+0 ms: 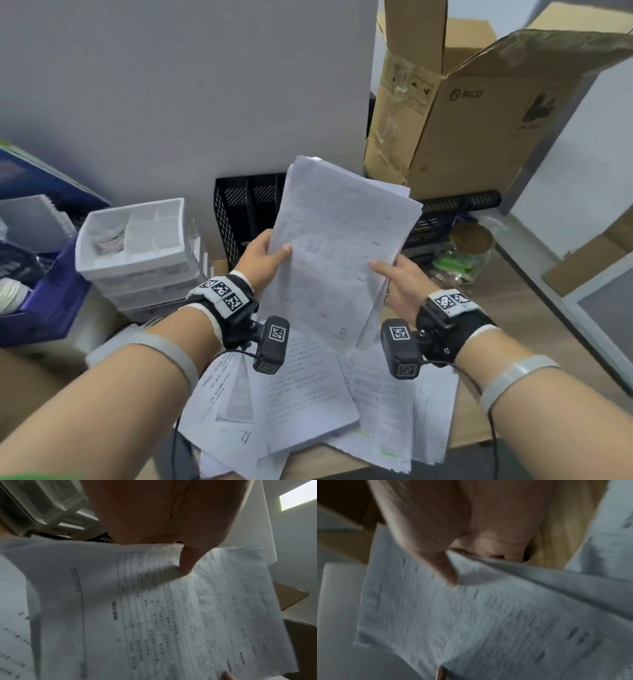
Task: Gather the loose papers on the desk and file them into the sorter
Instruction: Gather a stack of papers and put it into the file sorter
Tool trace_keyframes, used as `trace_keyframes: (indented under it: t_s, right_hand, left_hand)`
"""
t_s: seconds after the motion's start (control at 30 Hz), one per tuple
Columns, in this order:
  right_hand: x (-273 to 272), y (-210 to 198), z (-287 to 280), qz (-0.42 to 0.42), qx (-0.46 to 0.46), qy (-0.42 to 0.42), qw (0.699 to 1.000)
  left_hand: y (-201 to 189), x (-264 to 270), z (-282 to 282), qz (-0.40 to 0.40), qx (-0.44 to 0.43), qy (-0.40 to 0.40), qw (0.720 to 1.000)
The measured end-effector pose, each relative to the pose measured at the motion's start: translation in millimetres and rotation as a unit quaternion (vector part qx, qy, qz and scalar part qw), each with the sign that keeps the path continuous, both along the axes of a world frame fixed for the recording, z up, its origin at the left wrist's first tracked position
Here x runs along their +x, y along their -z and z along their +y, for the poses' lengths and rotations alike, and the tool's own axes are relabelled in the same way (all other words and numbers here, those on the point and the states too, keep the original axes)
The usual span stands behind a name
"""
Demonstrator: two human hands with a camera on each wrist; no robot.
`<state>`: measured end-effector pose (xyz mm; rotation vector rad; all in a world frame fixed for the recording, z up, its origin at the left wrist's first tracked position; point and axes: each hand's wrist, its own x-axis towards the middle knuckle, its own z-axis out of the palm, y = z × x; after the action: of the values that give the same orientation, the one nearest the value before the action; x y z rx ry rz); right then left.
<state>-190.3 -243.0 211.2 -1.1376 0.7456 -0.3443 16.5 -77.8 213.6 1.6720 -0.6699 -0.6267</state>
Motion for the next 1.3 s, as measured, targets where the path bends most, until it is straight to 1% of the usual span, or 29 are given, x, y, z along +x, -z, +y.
trace_keyframes:
  t_s: [0.07, 0.13, 0.2, 0.3, 0.33, 0.37, 0.4, 0.43, 0.47, 0.5, 0.53, 0.6, 0.67, 0.7, 0.73, 0.77, 0.83, 0.87, 0.9, 0.93, 1.0, 1.07, 1.13, 1.17, 1.2, 1.27, 1.3]
  right_hand:
    - [20.1, -1.8, -6.0, 0.023, -0.092, 0.040, 0.995]
    - [34.5, -10.3, -12.0, 0.038, -0.149, 0.030, 0.988]
    - [42.8, -17.1, -16.2, 0.056, -0.211, -0.003, 0.976]
    - [47.7, -12.3, -26.3, 0.100, -0.273, -0.056, 0.955]
    - [47.9, -10.6, -29.3, 0.108, -0.299, -0.082, 0.944]
    - [46.0, -9.8, -31.6, 0.126, -0.349, -0.115, 0.922]
    - [44.9, -7.9, -35.9, 0.154, -0.429, -0.157, 0.876]
    - [43.1, -8.5, -39.3, 0.185, -0.523, -0.202, 0.807]
    - [41.7, -8.3, -42.0, 0.212, -0.613, -0.235, 0.723]
    - [41.1, -9.2, -43.2, 0.228, -0.684, -0.250, 0.647]
    - [42.8, -10.5, -44.7, 0.229, -0.727, -0.258, 0.593]
    - [49.6, -13.8, -46.3, 0.211, -0.773, -0.279, 0.529]
    - [61.3, -14.2, -49.8, 0.172, -0.825, -0.270, 0.466]
    - [67.2, -16.1, -50.0, 0.152, -0.846, -0.261, 0.441]
    - [73.6, -18.2, -49.5, 0.140, -0.854, -0.264, 0.425]
    - [78.3, -22.1, -47.8, 0.129, -0.854, -0.280, 0.419]
    - [85.7, -29.9, -45.2, 0.118, -0.843, -0.313, 0.421]
    - [87.9, -33.1, -45.1, 0.123, -0.834, -0.319, 0.432]
    - [89.5, -35.6, -45.6, 0.133, -0.825, -0.316, 0.449]
    - [90.3, -36.4, -46.5, 0.143, -0.814, -0.306, 0.473]
    - [94.0, -37.3, -42.0, 0.167, -0.783, -0.292, 0.523]
    - [99.6, -35.1, -31.8, 0.177, -0.741, -0.284, 0.582]
    - [109.9, -31.4, -17.6, 0.175, -0.671, -0.274, 0.667]
    - [115.6, -28.7, -10.7, 0.166, -0.629, -0.270, 0.710]
    - [123.3, -25.5, -3.8, 0.150, -0.591, -0.266, 0.746]
    - [138.5, -19.6, 11.9, 0.121, -0.523, -0.259, 0.803]
    - [145.1, -17.5, 19.6, 0.113, -0.495, -0.254, 0.823]
  left_hand:
    - [-3.4, -2.4, 4.8, 0.024, -0.004, 0.011, 1.000]
    - [-3.2, -2.8, 13.8, 0.027, 0.012, 0.035, 0.999]
    - [-2.7, -1.2, 23.9, 0.018, 0.043, 0.051, 0.998]
    - [-10.3, 6.3, 34.2, -0.004, 0.074, 0.020, 0.997]
    - [-13.7, 10.8, 37.7, -0.011, 0.080, 0.002, 0.997]
    - [-16.7, 15.4, 40.8, -0.011, 0.087, -0.012, 0.996]
    - [-19.3, 19.3, 43.8, -0.003, 0.090, -0.023, 0.996]
    - [-22.0, 22.0, 47.1, 0.009, 0.094, -0.033, 0.995]
    - [-22.8, 24.9, 49.5, 0.019, 0.096, -0.038, 0.994]
    - [-23.6, 26.7, 51.1, 0.027, 0.101, -0.036, 0.994]
    - [-24.8, 26.3, 52.1, 0.035, 0.102, -0.032, 0.994]
    - [-27.4, 22.7, 51.6, 0.052, 0.105, -0.019, 0.993]
    - [-28.4, 18.2, 50.0, 0.078, 0.101, -0.016, 0.992]
    - [-28.7, 15.5, 49.7, 0.093, 0.095, -0.010, 0.991]
    - [-28.7, 13.1, 49.6, 0.100, 0.091, -0.005, 0.991]
    - [-29.1, 10.4, 49.6, 0.100, 0.092, -0.006, 0.991]
    - [-28.1, 10.9, 53.2, 0.081, 0.095, -0.029, 0.992]
    - [-28.2, 12.6, 55.6, 0.078, 0.090, -0.048, 0.992]
    - [-28.6, 15.3, 59.4, 0.083, 0.083, -0.073, 0.990]
    - [-29.8, 17.7, 63.8, 0.105, 0.071, -0.100, 0.987]
    - [-30.1, 23.9, 76.5, 0.188, 0.031, -0.155, 0.969]
    - [-26.0, 31.1, 90.3, 0.225, 0.001, -0.187, 0.956]
    - [-20.2, 35.7, 98.7, 0.222, 0.001, -0.192, 0.956]
    - [-17.3, 36.4, 99.5, 0.211, 0.017, -0.186, 0.959]
    - [-15.5, 37.5, 98.7, 0.203, 0.031, -0.179, 0.962]
    - [-8.5, 43.1, 96.3, 0.217, 0.019, -0.173, 0.960]
    - [-6.4, 45.9, 94.3, 0.235, -0.004, -0.169, 0.957]
